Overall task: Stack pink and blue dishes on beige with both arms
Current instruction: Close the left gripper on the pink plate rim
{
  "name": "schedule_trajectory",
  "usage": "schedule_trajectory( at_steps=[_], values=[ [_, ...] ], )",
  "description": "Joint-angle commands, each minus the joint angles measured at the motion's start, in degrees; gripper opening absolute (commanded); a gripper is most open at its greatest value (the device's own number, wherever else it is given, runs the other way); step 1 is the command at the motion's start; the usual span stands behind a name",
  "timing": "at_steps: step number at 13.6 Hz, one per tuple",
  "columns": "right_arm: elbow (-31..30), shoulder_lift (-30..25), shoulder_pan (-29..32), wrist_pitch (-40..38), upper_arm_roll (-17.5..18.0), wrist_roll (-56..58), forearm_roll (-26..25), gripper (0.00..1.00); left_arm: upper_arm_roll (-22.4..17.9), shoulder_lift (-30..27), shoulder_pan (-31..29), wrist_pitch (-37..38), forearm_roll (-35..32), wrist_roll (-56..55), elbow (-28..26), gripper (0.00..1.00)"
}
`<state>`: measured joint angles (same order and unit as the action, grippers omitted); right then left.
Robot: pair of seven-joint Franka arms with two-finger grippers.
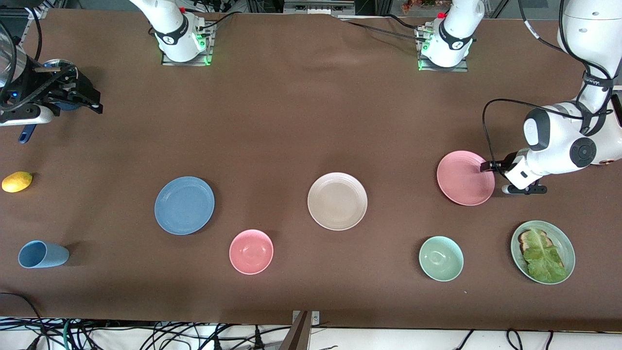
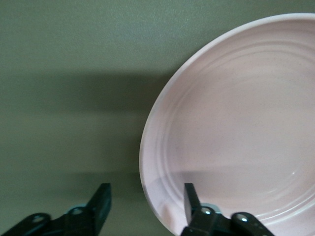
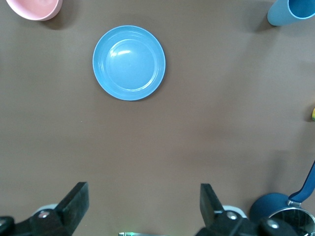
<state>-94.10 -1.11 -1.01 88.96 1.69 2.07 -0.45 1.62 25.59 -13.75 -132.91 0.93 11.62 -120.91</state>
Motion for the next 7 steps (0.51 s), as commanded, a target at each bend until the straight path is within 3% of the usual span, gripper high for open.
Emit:
schedule_trajectory(
  at_steps=[1, 2, 3, 7],
  values=[
    [0.32, -0.03, 0.48, 0.08, 0.07, 0.30, 1.07, 1.00, 0.40, 1.65, -0.75, -0.07, -0.93, 0.68, 1.90, 0.37],
    [0.50, -0.03, 0.48, 0.08, 0.07, 0.30, 1.24, 1.00, 0.40, 1.66, -0.67, -0.07, -0.93, 0.68, 1.99, 0.16],
    [0.58, -0.03, 0.48, 0.08, 0.07, 0.30, 1.33, 1.00, 0.40, 1.66, -0.66, 0.02, -1.02, 0.68, 2.08, 0.01],
    [1.02, 0.06, 0.57, 0.08, 0.07, 0.48, 1.33, 1.00, 0.49, 1.57, -0.14, 1.33, -1.02, 0.16, 4.35, 0.00]
  ],
)
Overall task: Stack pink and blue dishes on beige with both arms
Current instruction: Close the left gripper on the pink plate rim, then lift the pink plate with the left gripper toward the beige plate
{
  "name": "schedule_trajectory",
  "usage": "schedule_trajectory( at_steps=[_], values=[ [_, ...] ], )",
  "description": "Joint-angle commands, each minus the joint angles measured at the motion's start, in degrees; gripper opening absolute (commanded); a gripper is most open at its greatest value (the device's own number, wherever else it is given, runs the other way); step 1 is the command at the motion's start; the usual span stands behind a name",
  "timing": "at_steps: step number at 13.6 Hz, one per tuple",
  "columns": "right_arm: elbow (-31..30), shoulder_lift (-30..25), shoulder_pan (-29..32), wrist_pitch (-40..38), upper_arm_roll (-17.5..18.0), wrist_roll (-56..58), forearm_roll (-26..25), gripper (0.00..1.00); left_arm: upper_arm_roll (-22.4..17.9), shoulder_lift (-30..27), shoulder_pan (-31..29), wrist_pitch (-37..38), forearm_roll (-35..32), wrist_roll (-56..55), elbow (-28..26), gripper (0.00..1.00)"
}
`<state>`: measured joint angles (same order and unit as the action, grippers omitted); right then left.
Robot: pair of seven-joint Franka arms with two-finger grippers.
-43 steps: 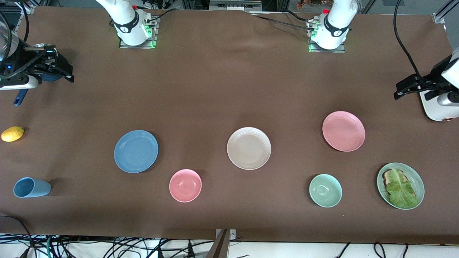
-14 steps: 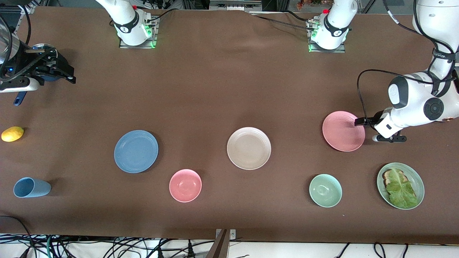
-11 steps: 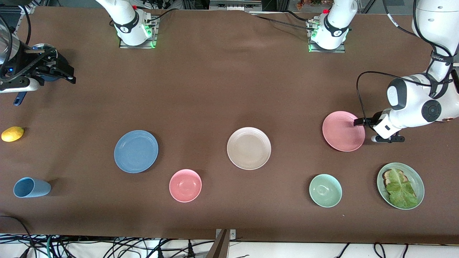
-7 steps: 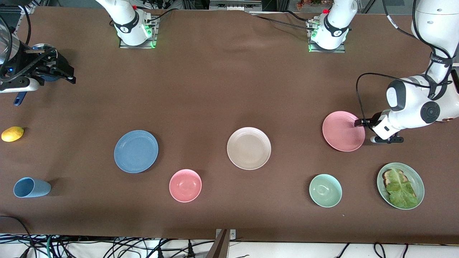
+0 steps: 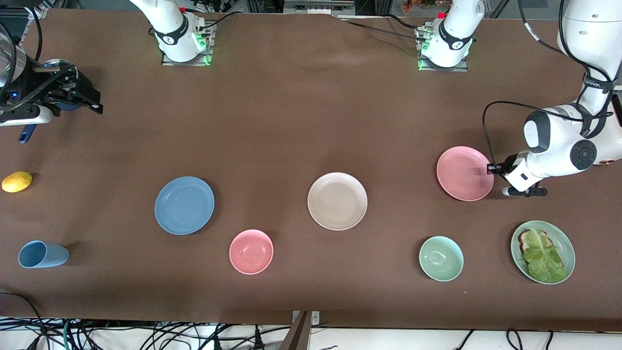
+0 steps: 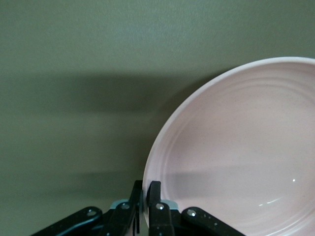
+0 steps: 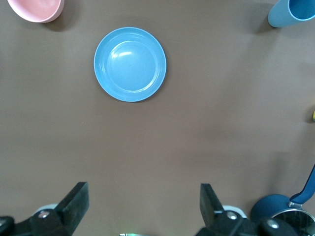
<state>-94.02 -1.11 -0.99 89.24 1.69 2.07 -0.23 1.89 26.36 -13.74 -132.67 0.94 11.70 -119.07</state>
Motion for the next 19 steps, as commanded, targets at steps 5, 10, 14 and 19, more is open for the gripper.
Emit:
schedule_trajectory(
  at_steps=[5, 10, 14, 19],
  values=[
    [0.94, 0.49, 0.64, -0.39, -0.11, 0.48, 1.11, 1.00, 0.83, 0.28, 1.17, 19.00, -0.23, -1.85, 15.43, 0.00],
    [0.94, 0.59, 0.73, -0.30, -0.11, 0.39, 1.11, 1.00, 7.49, -1.04, 1.70, 20.43, -0.14, -13.77, 16.06, 0.00],
    [1.47, 0.24, 0.64, -0.91, -0.11, 0.38, 0.93, 1.00, 13.22, -0.87, 3.36, 20.26, -0.14, -21.62, 16.24, 0.00],
    [1.65, 1.73, 0.03, -0.39, 0.42, -0.49, 1.20, 1.00, 13.67, 5.61, 13.81, 19.55, 2.14, -34.36, 23.69, 0.00]
  ],
)
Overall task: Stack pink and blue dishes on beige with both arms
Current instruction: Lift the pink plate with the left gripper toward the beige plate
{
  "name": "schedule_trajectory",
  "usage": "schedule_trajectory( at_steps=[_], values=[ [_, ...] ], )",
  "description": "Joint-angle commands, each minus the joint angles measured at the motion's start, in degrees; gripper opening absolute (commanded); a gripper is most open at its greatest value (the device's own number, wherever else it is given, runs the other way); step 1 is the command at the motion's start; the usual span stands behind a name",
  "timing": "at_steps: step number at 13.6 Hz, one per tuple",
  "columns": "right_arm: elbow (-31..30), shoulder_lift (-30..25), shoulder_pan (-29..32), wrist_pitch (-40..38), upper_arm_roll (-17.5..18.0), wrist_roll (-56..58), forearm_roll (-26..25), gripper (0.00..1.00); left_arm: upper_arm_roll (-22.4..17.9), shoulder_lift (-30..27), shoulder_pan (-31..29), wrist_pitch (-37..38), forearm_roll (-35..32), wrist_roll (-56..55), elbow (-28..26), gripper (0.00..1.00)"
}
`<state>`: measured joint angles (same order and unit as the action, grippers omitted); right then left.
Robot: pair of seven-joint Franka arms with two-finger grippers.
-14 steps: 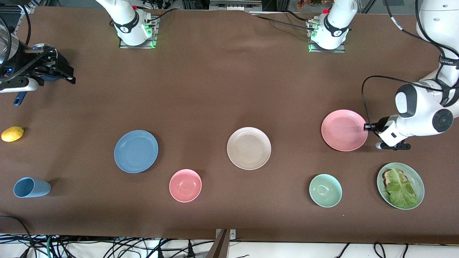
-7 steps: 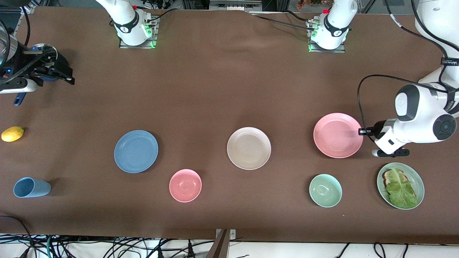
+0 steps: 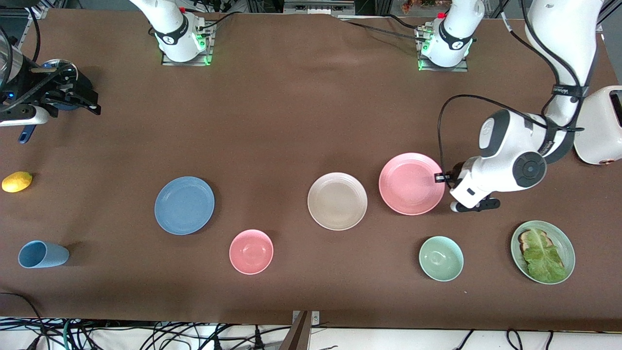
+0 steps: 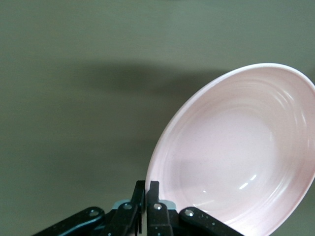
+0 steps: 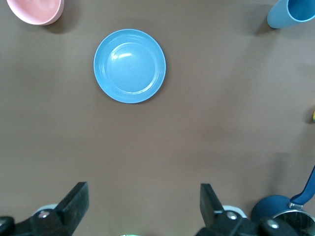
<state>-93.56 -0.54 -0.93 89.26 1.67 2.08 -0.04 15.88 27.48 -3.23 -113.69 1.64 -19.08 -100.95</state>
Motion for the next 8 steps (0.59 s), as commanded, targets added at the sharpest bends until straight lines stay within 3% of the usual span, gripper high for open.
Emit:
schedule_trajectory(
  at_steps=[1, 4, 8],
  values=[
    [1.19, 1.16, -0.03, -0.41, 0.52, -0.50, 1.00, 1.00, -0.32, 6.95, 5.23, 0.48, 1.52, -6.73, 8.37, 0.00],
    [1.10, 0.98, 0.23, -0.85, -0.09, 0.29, 2.31, 1.00, -0.50, 12.76, 11.31, -0.04, 1.26, -14.49, 14.54, 0.00],
    [1.01, 1.42, 0.41, -1.02, -0.27, 0.91, 2.24, 1.00, -0.41, 14.88, 14.47, -6.97, 1.35, -18.97, 15.52, 0.00]
  ],
)
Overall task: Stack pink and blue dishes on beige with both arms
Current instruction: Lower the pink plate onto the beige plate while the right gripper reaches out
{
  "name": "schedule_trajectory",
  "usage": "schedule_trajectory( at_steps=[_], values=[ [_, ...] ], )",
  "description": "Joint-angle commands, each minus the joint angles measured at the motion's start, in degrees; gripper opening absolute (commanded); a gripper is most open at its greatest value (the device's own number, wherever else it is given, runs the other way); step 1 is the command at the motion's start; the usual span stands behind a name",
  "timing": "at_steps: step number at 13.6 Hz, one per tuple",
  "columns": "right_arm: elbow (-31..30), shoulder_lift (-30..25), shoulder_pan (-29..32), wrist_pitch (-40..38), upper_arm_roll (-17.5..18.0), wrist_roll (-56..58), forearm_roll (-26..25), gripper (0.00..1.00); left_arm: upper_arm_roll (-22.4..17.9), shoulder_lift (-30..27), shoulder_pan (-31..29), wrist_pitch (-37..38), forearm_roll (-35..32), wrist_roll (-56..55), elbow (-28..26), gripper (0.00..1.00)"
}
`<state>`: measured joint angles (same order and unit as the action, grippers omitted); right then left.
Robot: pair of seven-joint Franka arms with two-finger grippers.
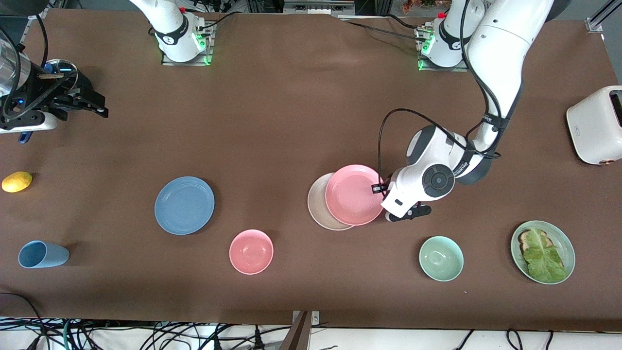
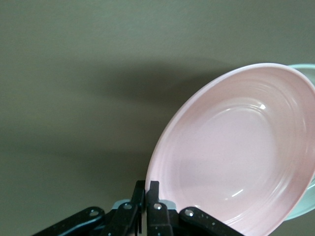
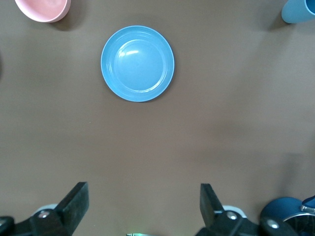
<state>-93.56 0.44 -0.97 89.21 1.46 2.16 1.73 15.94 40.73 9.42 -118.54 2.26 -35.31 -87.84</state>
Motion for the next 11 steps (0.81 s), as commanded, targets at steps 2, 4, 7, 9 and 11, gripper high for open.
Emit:
schedule_trajectory(
  at_steps=[2, 4, 7, 9, 11],
  values=[
    [1.10, 0.96, 0.00, -1.14, 0.21, 1.79, 0.37, 1.00, -0.47, 2.07, 1.92, -3.19, 0.64, -2.92, 2.41, 0.00],
    [1.10, 1.84, -0.09, -1.05, 0.56, 3.28, -0.06, 1.00, -0.47, 2.51, 2.97, -3.28, 0.72, -3.09, 2.67, 0.00],
    [0.57, 3.68, 0.09, 1.75, 0.56, 3.47, 0.46, 1.00, -0.47, 2.68, 3.33, -3.62, 0.72, -3.80, 2.67, 0.00],
    [0.48, 6.66, 0.00, 2.54, 0.65, 3.47, 0.29, 1.00, -0.47, 2.77, 3.94, -4.15, 0.72, -4.06, 2.58, 0.17],
    [-2.14, 7.91, 0.00, 7.44, 0.74, 3.47, 0.20, 1.00, -0.55, 2.77, 3.85, -4.15, 0.64, -3.28, 2.67, 0.89]
  ],
)
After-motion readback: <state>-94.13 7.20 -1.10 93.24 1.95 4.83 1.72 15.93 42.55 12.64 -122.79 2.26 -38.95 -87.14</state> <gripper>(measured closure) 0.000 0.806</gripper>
